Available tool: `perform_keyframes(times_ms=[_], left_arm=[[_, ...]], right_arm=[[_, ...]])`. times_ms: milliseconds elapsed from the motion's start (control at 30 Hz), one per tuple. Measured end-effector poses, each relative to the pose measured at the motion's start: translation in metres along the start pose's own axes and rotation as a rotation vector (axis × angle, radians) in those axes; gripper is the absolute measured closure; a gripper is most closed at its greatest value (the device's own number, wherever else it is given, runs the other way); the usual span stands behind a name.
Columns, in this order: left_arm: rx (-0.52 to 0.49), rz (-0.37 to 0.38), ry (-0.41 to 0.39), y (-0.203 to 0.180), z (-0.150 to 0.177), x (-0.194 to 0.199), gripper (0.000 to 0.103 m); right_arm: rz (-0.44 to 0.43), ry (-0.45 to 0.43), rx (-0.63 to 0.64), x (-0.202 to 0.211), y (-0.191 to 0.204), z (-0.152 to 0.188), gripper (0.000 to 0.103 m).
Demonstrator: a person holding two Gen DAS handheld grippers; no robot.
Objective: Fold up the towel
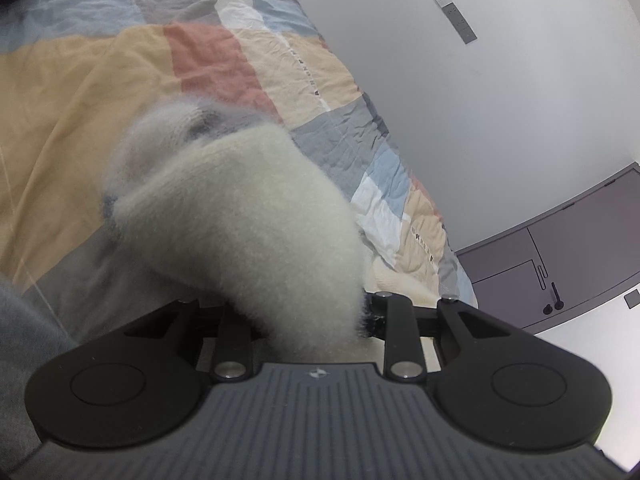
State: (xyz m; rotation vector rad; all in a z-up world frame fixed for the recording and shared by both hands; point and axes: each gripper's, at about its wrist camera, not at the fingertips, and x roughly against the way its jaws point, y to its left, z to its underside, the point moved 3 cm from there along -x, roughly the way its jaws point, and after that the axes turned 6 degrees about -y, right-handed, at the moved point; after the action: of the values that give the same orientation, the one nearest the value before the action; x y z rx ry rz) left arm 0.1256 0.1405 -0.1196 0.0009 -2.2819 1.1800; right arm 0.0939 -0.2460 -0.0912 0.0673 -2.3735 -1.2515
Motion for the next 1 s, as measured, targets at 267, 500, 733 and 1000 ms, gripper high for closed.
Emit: perform_keyframes(times_ms=[267,500,733,1000], left_arm=[[0.017,0.012,0.024,0.003,-0.001,-0.004,0.066],[0.021,0.028,0.029,-0.01,-0.024,-0.02,0.062],[0.017,0.035,0.038,-0.029,-0.056,-0.049,0.06],[-0.007,0.008,0.041,-0.045,-0.086,-0.102,0.057]], right_arm=[[-0.006,0.023,-0.005,0.002,-0.009,0.0,0.07],[-0.015,0.02,-0.008,-0.013,0.008,-0.013,0.069],[0.003,0.003,-0.016,-0.041,0.027,-0.029,0.068],[0.032,-0.018,0.002,-0.086,0.042,-0.048,0.066]])
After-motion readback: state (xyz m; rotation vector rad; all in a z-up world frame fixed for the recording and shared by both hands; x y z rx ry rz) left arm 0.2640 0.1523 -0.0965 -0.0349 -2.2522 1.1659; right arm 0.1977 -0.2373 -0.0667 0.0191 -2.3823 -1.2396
